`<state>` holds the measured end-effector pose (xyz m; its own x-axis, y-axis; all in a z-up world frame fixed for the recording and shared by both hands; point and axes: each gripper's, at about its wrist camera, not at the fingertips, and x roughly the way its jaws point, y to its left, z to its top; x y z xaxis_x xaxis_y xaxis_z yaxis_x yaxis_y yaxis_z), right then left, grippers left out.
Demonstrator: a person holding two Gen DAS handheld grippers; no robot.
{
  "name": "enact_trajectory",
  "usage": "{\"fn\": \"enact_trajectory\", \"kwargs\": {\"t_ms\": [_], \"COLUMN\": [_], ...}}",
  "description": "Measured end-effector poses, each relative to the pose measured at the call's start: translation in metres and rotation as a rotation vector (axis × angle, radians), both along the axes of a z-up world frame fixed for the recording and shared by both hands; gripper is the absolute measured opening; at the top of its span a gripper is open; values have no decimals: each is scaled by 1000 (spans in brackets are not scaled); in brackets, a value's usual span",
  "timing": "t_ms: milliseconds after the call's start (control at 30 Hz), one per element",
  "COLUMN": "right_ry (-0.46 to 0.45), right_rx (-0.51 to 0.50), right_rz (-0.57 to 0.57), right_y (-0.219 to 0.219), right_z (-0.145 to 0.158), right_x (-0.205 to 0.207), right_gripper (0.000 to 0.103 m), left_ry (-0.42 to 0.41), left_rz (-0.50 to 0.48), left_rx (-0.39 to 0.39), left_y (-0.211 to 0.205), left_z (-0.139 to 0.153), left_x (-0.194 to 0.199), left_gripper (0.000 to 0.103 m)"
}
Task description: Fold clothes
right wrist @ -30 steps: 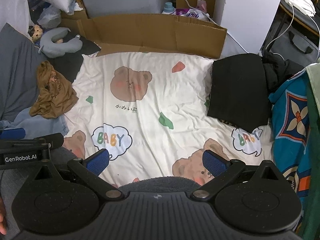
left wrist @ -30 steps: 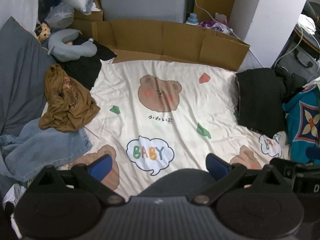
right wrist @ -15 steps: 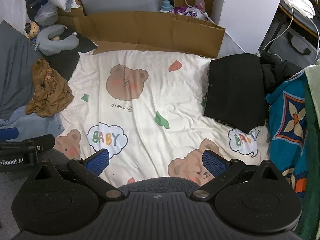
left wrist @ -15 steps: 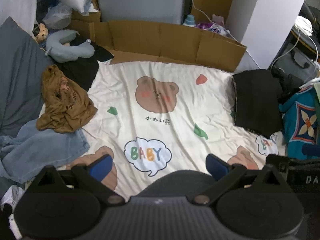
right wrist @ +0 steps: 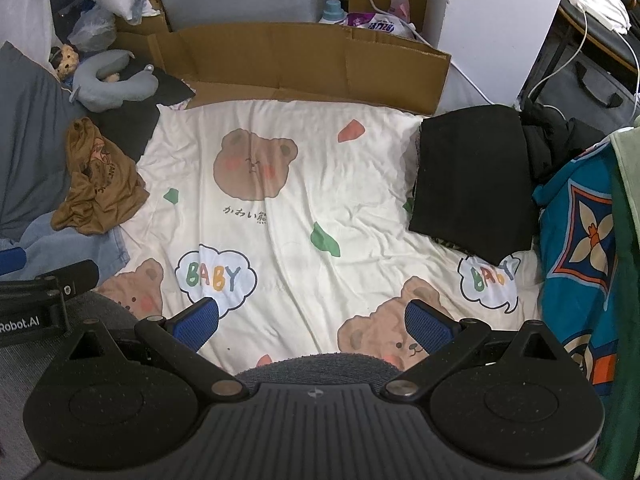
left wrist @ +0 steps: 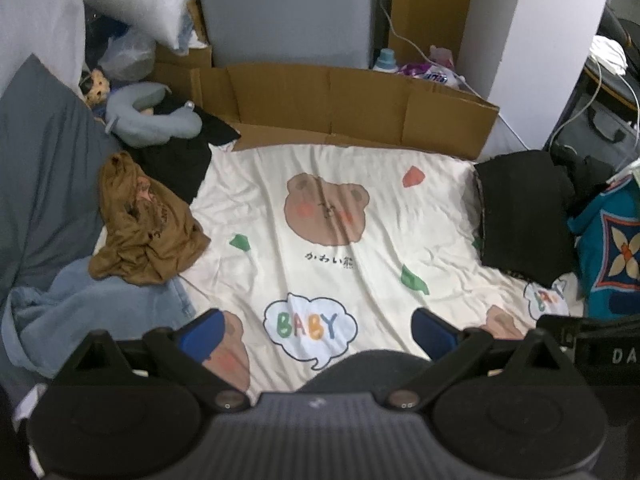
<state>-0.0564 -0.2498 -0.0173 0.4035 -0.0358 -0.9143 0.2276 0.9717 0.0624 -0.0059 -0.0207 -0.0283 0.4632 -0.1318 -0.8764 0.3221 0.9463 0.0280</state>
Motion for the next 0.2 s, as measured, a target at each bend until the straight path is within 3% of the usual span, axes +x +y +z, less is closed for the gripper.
{"fn": "enact_trajectory", "kwargs": {"t_ms": [200], "right_ry": [0], "right_rx": [-2], "right_rz": [-3], "right_y": [3], "right_z": [0], "right_x": [1], "right_gripper": [102], "left_ry": [6], "left_rz": [4], "left_rx": [15], "left_y": [0], "left_z": [-1], "left_x": [0], "left_gripper": [101]}}
